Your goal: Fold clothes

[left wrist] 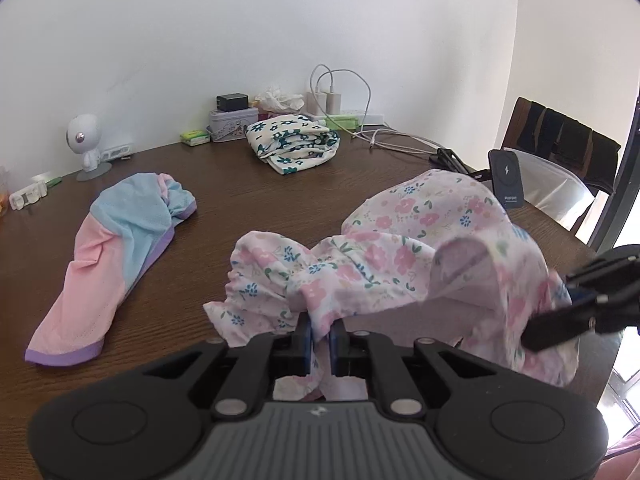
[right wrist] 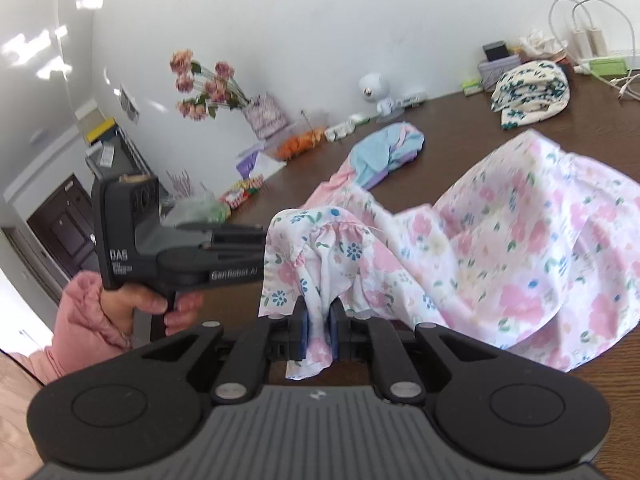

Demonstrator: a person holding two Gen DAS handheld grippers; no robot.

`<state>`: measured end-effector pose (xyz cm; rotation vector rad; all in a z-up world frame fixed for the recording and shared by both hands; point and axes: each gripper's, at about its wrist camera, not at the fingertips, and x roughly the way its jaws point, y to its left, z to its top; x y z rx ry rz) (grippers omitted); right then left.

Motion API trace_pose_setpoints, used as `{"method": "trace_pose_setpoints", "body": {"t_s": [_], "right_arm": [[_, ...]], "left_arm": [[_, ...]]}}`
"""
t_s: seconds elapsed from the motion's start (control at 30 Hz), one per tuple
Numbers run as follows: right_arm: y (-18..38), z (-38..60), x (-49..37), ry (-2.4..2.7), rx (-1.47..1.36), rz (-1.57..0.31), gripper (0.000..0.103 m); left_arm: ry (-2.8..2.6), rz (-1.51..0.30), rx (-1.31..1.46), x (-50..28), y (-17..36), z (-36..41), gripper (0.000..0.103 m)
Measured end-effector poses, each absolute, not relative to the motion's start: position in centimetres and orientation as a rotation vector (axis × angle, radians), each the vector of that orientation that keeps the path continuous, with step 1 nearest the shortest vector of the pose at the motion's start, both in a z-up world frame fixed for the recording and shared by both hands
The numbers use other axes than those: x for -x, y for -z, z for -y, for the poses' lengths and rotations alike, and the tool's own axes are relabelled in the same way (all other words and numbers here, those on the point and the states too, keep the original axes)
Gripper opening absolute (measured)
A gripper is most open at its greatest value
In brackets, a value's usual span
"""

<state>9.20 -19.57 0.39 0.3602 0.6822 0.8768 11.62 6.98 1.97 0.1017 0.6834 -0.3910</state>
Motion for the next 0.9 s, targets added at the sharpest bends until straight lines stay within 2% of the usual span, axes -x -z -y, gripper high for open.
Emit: {"method": "trace_pose_setpoints", "body": {"t_s": [0.13,0.23,0.3,0.43,0.5,0.77,0.87,0.9], "right_arm": [[-1.5,23.7,-11.6,-0.803,-0.508,-0.638,0.01],[-0.9,26.0,-13.7,-0.73,-0.613,-0.645,0.01],[-0.2,27.1,-15.0,-0.689,-0.673,-0.659,0.01],[1.2,28.1,-16.1,-0.645,-0.727,-0.683,0.01],[1.4,28.1,-16.4,-0.648,-0.728,-0.686,0.01],[0.5,26.8,-16.1,-0.708,-0.657,-0.671,0.01],[-0.1,26.3,-15.4,-0.723,-0.617,-0.656,0.01],[-0.3,26.2,-15.1,-0.728,-0.605,-0.65,0.01]], "left_arm": [[0.408,-0.683,-0.091,-13.3,-3.3,-5.4,0.01],[0.392,-0.72,-0.057,-15.9,-3.2,-4.0,0.016],[0.382,-0.742,-0.032,-17.0,-2.8,-3.5,0.039],[0.432,-0.697,0.033,-16.1,-3.2,-3.8,0.059],[0.476,-0.66,0.049,-15.0,-3.8,-4.1,0.072],[0.68,-0.59,-0.124,-12.1,-5.6,-0.2,0.074],[0.713,-0.616,-0.145,-13.4,-5.4,1.8,0.067],[0.726,-0.631,-0.142,-13.9,-5.2,2.3,0.058]]}}
